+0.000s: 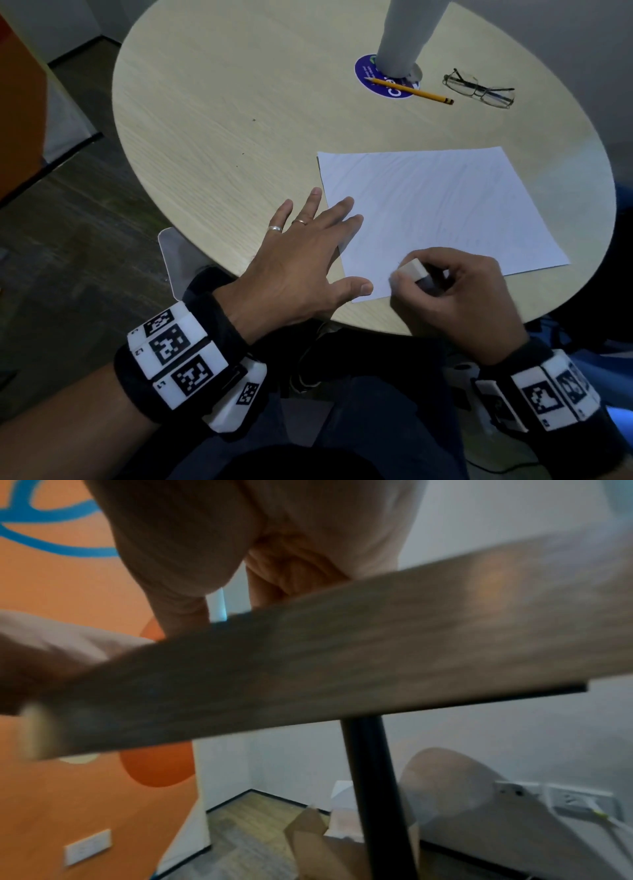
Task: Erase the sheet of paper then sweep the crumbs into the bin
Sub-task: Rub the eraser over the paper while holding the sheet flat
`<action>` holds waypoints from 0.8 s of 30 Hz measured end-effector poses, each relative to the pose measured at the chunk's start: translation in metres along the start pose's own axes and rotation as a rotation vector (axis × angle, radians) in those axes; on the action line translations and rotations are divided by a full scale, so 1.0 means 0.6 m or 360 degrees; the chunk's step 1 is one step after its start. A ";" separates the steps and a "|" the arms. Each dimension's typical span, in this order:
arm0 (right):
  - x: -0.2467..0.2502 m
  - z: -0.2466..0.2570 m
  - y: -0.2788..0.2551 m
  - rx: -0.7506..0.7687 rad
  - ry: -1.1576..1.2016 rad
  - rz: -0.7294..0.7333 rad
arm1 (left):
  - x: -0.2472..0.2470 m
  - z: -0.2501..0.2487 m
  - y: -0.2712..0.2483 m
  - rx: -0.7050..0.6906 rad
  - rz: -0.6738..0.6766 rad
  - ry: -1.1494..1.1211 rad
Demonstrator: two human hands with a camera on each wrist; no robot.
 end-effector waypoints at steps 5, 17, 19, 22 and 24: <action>0.028 -0.043 0.000 -0.0180 0.0009 -0.0092 | 0.000 -0.001 0.001 0.0014 0.0024 -0.0004; 0.030 -0.030 0.009 -0.0168 -0.0128 -0.0225 | -0.005 0.006 0.005 -0.0002 0.0000 0.0024; 0.007 -0.012 0.009 -0.0108 -0.0016 -0.0130 | -0.006 0.008 0.006 -0.0008 -0.0004 0.0038; 0.001 -0.022 0.009 -0.0185 -0.0056 -0.0091 | -0.007 0.009 0.006 -0.0011 0.0006 0.0042; 0.028 -0.053 0.018 -0.0261 -0.0019 -0.0214 | -0.007 0.008 0.005 -0.0008 0.0035 0.0063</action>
Point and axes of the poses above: each hand's wrist, its own y-axis towards the middle knuckle, its own x-axis out of the back of the hand, z = x × y, the point moved 6 cm from there along y, towards the middle knuckle, and after that the axes turned 1 degree about z, right-handed, at the moved point
